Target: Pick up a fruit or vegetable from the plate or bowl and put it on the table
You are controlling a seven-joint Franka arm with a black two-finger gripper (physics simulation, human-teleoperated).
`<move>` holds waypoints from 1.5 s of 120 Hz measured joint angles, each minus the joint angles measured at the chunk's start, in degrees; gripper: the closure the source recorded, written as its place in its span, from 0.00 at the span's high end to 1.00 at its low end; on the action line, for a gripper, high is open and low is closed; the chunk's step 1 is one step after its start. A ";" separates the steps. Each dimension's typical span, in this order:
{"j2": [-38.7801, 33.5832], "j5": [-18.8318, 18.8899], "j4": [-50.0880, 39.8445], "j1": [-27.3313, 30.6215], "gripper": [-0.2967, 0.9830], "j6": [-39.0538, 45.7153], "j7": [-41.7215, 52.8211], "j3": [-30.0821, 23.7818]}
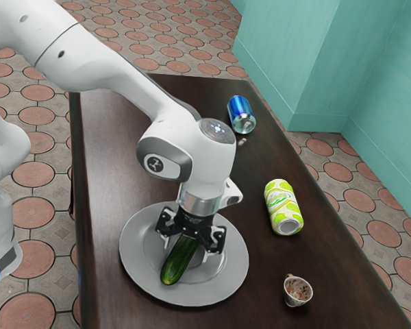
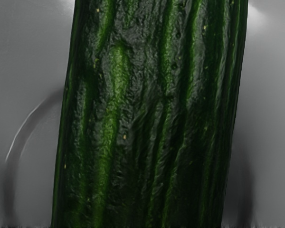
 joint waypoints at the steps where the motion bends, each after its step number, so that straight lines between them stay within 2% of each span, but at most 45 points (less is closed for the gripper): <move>1: 0.02 -0.02 -0.01 0.00 0.77 0.01 0.01 0.00; 138: 1.13 0.29 0.31 0.35 0.77 1.72 1.58 1.49; 145: 1.13 0.27 0.31 0.33 0.73 1.74 1.56 1.49; 168: 1.21 0.16 0.32 0.34 0.44 1.77 1.45 1.49; 180: 1.20 0.12 0.44 0.35 0.40 1.74 1.40 1.50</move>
